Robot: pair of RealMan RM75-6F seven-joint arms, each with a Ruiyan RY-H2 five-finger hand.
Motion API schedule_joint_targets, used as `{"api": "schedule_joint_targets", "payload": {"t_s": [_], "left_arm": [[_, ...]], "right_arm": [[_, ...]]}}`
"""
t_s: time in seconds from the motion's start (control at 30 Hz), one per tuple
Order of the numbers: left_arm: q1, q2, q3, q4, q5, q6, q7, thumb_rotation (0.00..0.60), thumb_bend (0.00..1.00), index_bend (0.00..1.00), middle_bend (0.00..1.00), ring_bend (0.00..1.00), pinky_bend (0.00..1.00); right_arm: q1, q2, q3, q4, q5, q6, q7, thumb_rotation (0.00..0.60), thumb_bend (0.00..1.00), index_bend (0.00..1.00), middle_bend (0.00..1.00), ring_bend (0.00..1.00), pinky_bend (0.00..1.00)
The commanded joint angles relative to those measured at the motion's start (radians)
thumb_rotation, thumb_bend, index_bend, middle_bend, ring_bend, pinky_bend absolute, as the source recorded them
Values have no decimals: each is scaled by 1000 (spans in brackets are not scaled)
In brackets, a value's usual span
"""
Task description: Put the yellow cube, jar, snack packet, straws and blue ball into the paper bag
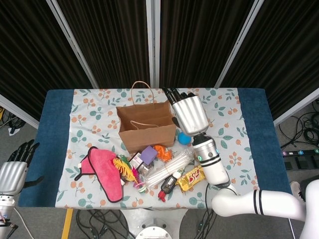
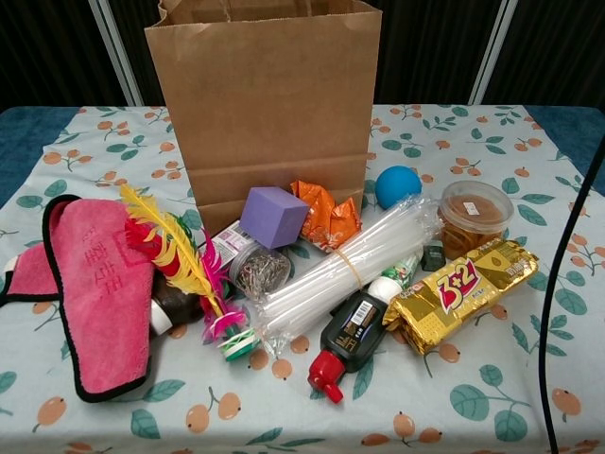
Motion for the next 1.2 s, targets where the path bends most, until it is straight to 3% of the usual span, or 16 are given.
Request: {"api": "schedule_joint_targets", "payload": {"t_s": [0.03,0.13,0.23,0.37,0.5,0.6,0.77,1.2], "left_arm": [[1,0,2,-1,1,1,1,600,95,80,137,63,194],[3,-1,5,-1,3,2,0,600,94,80,137,62,194],[4,-5,6,2,2,1,0,600,94,80,137,62,194],[0,-13,3,1,2,-2,5,600,94,80,137,62,194],[-4,-19,9,-6,15,-2,20,600,93,80,137,63,194],[-4,-19,14,-12,22,-2,33,600,94,80,137,62,194],[0,-16,16,-20,17,0,38,600,94,80,137,62,194],[-4,-23,13,13,6,-15,1,600,94,80,137,62,194]], "right_arm": [[-64,81,-35,-79,-65,41,39,600,0,184,301,525,652],[-148,184,-106,-149,-94,31,99,600,0,254,358,492,642],[-234,276,-211,-150,-176,10,183,600,0,286,367,436,617],[-318,326,-357,-52,-341,-47,385,600,0,303,365,288,513],[-363,296,-424,77,-469,-42,539,600,0,307,358,223,473],[-387,252,-438,166,-510,-27,602,600,0,307,346,202,463],[-414,189,-416,231,-453,-44,655,600,0,309,344,195,459],[-374,85,-308,256,-217,-199,563,600,0,291,306,173,432]]}}
